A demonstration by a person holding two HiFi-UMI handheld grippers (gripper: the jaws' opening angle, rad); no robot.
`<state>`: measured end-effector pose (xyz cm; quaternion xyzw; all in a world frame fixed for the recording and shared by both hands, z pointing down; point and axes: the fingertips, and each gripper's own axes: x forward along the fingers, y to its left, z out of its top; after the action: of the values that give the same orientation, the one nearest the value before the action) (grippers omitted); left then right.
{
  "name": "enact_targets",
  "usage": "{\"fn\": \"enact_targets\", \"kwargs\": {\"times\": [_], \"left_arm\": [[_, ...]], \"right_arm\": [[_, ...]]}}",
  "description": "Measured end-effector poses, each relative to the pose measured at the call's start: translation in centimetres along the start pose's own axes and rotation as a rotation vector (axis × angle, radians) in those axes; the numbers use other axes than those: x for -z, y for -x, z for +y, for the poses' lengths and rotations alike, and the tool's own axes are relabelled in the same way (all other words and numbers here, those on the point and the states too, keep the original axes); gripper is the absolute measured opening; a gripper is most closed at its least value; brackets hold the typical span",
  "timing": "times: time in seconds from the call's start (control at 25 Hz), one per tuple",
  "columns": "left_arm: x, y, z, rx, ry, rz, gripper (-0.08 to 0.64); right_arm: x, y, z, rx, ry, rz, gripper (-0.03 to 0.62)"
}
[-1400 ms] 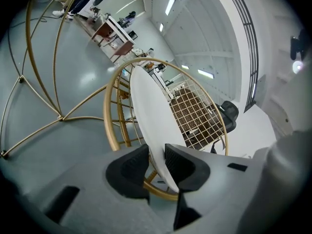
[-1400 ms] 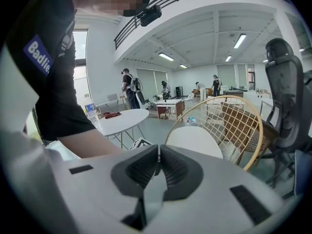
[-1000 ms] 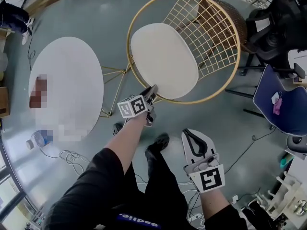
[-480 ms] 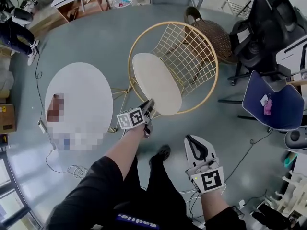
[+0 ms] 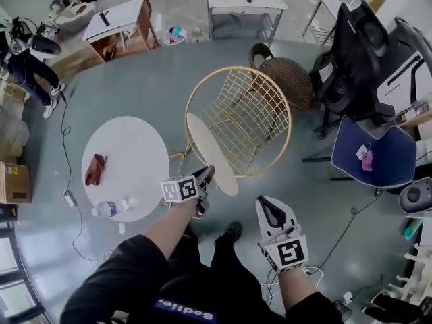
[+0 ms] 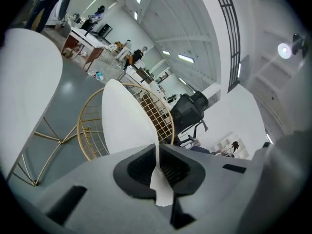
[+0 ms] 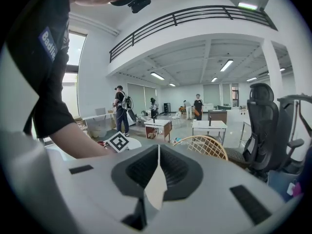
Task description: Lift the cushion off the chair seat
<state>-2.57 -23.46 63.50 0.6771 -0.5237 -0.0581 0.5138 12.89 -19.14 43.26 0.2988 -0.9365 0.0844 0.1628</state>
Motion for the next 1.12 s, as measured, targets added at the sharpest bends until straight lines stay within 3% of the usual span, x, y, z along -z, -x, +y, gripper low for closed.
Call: {"fn": "enact_targets", "kwargs": {"times": [0.2, 0.64, 1.12], "left_arm": [[-1.8, 3.9, -5.6, 0.066, -0.078, 0.03, 0.031], [-5.1, 13.1, -16.8, 0.207, -0.241, 0.013, 0.032], [-5.5, 21.6, -20.9, 0.264, -0.37, -0.025, 0.032]], "right_arm": [[-2.9, 0.7, 0.7, 0.003, 0.011, -0.035, 0.028], [-7.8, 1.7, 3.4, -0.007, 0.025, -0.09, 0.028], [-11.5, 1.7, 8.0, -0.047, 0.044, -0.145, 0.028]]}}
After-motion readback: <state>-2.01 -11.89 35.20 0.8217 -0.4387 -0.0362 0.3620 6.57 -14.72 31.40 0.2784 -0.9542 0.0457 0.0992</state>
